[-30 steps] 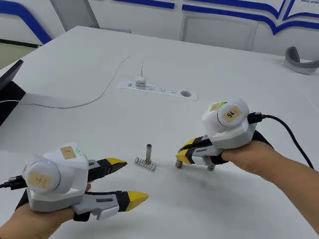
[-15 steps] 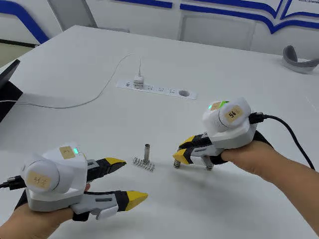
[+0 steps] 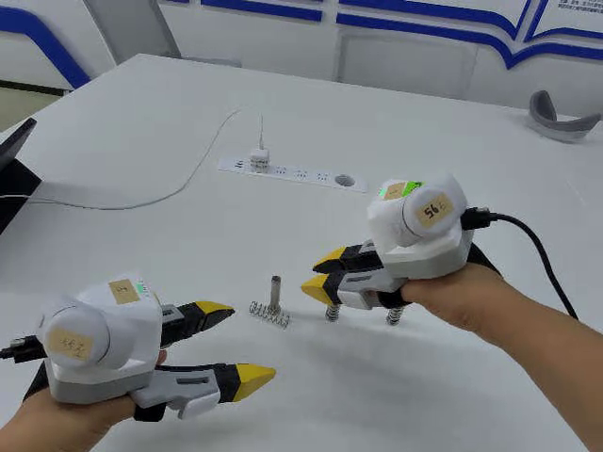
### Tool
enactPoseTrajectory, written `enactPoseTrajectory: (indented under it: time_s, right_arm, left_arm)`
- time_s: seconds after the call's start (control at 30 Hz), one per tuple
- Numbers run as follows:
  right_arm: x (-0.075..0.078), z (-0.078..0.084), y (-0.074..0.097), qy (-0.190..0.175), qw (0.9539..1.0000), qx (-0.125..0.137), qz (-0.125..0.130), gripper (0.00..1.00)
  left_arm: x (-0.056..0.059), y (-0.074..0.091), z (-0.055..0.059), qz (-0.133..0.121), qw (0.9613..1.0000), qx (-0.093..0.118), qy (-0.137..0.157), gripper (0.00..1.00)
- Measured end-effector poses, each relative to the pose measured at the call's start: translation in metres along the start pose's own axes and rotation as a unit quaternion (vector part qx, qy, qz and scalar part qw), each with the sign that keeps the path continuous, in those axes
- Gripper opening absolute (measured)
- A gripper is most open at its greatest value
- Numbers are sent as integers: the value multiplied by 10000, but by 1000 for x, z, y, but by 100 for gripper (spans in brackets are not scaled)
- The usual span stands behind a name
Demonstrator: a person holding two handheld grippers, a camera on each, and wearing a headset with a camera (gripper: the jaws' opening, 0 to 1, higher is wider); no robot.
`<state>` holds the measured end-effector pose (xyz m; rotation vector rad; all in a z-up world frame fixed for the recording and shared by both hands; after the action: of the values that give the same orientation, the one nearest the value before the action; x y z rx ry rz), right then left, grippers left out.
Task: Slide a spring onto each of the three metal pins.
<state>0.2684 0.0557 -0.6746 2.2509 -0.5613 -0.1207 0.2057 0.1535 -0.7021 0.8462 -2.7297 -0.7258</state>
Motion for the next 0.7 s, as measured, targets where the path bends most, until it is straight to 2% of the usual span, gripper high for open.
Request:
enactPoseTrajectory:
  time_s: [0.13, 0.3, 0.7]
  right_arm:
    - [-9, 3, -10, 24, 9999, -91, -89, 18]
    - [-15, 7, -21, 36, 9997, -233, -70, 18]
    - [-15, 17, -44, -39, 9979, -639, 106, 16]
  left_arm:
    - [-2, 1, 0, -22, 10000, -5, -4, 55]
    - [-3, 0, 0, -24, 10000, -2, 5, 55]
    - [-4, 1, 2, -35, 10000, -22, 2, 55]
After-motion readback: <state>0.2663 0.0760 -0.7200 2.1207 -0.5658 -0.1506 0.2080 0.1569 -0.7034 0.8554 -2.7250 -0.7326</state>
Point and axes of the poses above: the centre of the closed fingertips' face, and the gripper's own axes: y roughly backward along the fingers, x roughly to its right, z roughly out of its underside, the point moved 4 cm from there along y, roughly backward along the fingers, and after that the axes turned 10 degrees about -x, right-handed, at the moved point
